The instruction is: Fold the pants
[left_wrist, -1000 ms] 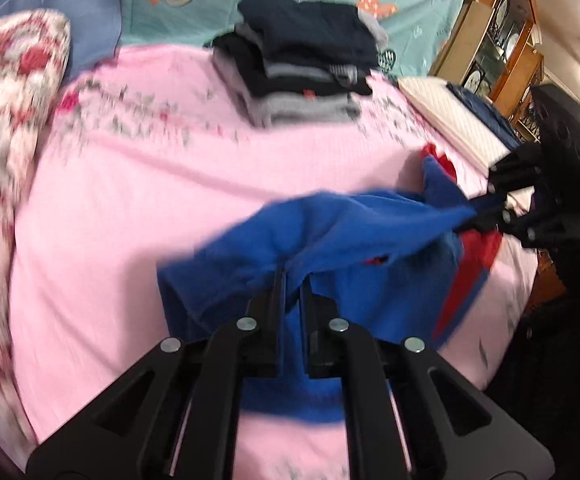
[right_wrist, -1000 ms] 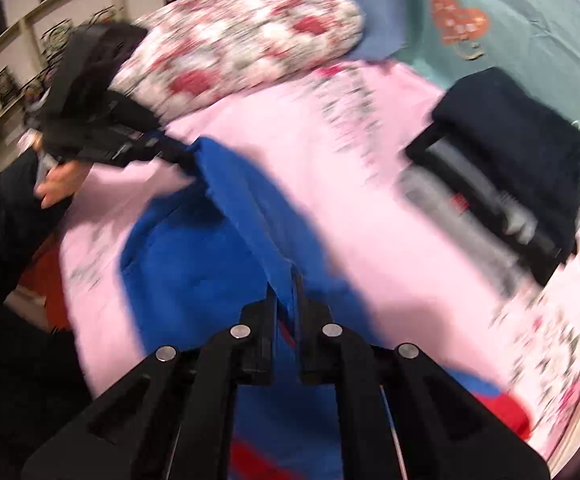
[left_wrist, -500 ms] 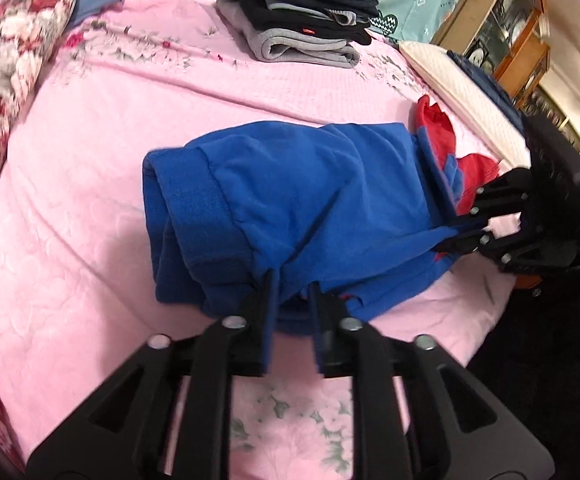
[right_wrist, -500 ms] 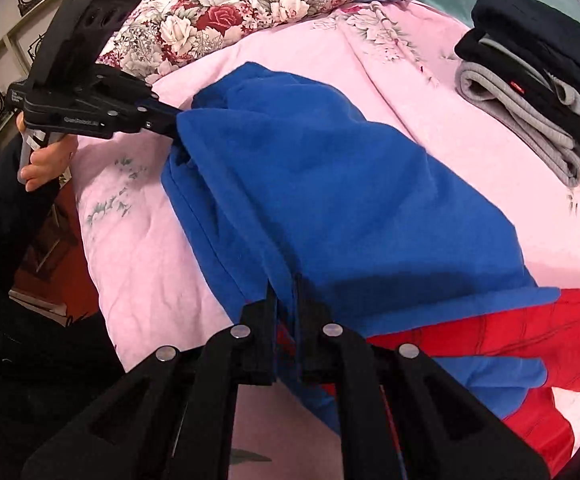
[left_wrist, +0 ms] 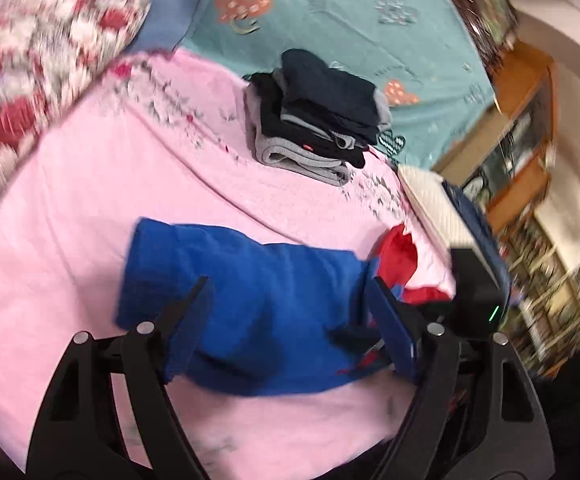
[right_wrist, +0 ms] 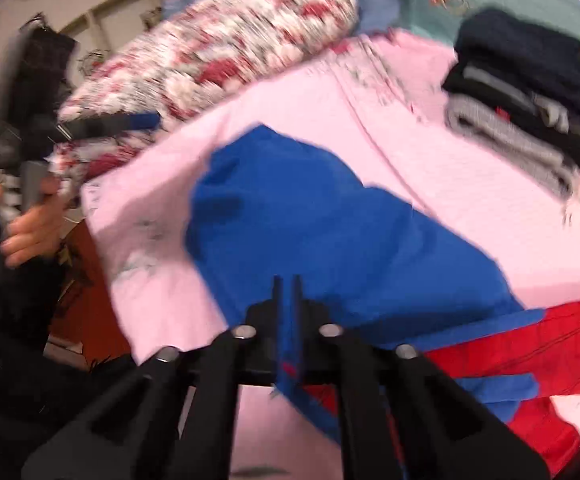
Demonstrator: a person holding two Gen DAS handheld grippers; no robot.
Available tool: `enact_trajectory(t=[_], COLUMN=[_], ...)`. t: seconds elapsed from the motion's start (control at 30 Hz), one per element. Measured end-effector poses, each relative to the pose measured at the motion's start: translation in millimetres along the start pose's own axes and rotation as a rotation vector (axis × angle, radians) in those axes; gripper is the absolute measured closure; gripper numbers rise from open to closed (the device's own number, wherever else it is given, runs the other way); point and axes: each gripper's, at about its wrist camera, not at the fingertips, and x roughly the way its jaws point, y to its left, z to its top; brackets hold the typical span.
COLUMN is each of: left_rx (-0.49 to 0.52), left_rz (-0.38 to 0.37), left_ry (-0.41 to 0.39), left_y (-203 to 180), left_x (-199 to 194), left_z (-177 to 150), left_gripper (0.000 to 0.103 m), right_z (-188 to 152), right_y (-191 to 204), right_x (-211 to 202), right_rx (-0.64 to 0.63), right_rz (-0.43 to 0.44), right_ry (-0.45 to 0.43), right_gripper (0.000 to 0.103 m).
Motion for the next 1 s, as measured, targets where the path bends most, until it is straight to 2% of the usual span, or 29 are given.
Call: enact_trajectory(t=[0.07, 0.13, 0.17, 0.2, 0.23, 0.27, 0.3, 0.33, 0.43, 0.5, 0.53, 0.57, 0.63, 0.77, 0.9, 1.0], left_rx=[-0.049, -0.095, -0.108, -0.132, -0.143, -0.145, -0.139, -0.137, -0.112, -0.101, -0.098, -0.095, -0.083, -0.057, -0.049, -0.045], left_rz=[-0.008, 0.012, 0.023, 0.062, 0.103, 0.159, 0.164, 0.162, 0.174, 0.173, 0.172, 0.17, 0.17, 0.168, 0.162, 0.15], left_ry=[0.041, 0.135, 0.166, 0.219, 0.251, 0.283, 0.278, 0.254, 0.227, 0.215, 0.21, 0.209, 0.209, 0.199, 0.191, 0.201], left_y=[-2, -1, 1, 5, 9, 12, 13, 12, 8, 9, 9, 8, 7, 10, 9, 10], left_x=[23, 56, 64, 80, 89, 97, 97, 92, 84, 86, 86, 86, 85, 84, 82, 83], left_z=[-2, -11, -16, -26, -34, -46, -51, -54, -61, -64, -64, -63, -65, -65, -67, -65], left_gripper=[0.042, 0.074, 0.079, 0.086, 0.089, 0.09, 0.093, 0.09, 0.089, 0.089, 0.09, 0.09, 0.09, 0.09, 0.09, 0.09], right_z=[-4, -13, -16, -20, -22, -23, -24, -24, -23, -21, -20, -19, -16, -13, -12, -9], right_y=[0, 5, 10, 17, 23, 25, 24, 22, 6, -13, -30, -46, -92, -216, -303, -333], right_x=[27, 40, 40, 38, 35, 32, 30, 28, 8, -22, -42, -55, -79, -97, -71, -53], right_rx=[0.027, 0.063, 0.059, 0.038, 0.014, 0.014, 0.028, 0.05, 0.151, 0.205, 0.25, 0.297, 0.441, 0.763, 0.96, 1.035], right_rz=[0.005, 0.088, 0.089, 0.061, 0.042, 0.04, 0.049, 0.056, 0.097, 0.055, -0.02, -0.081, -0.2, -0.405, -0.479, -0.537], right_ry=[0.076, 0.142, 0.139, 0.116, 0.105, 0.1, 0.095, 0.093, 0.076, 0.003, -0.034, -0.051, -0.05, 0.054, 0.202, 0.248], right_gripper=[0.1, 0.1, 0.101, 0.101, 0.101, 0.101, 0.101, 0.101, 0.1, 0.082, 0.058, 0.05, 0.05, 0.049, 0.049, 0.049])
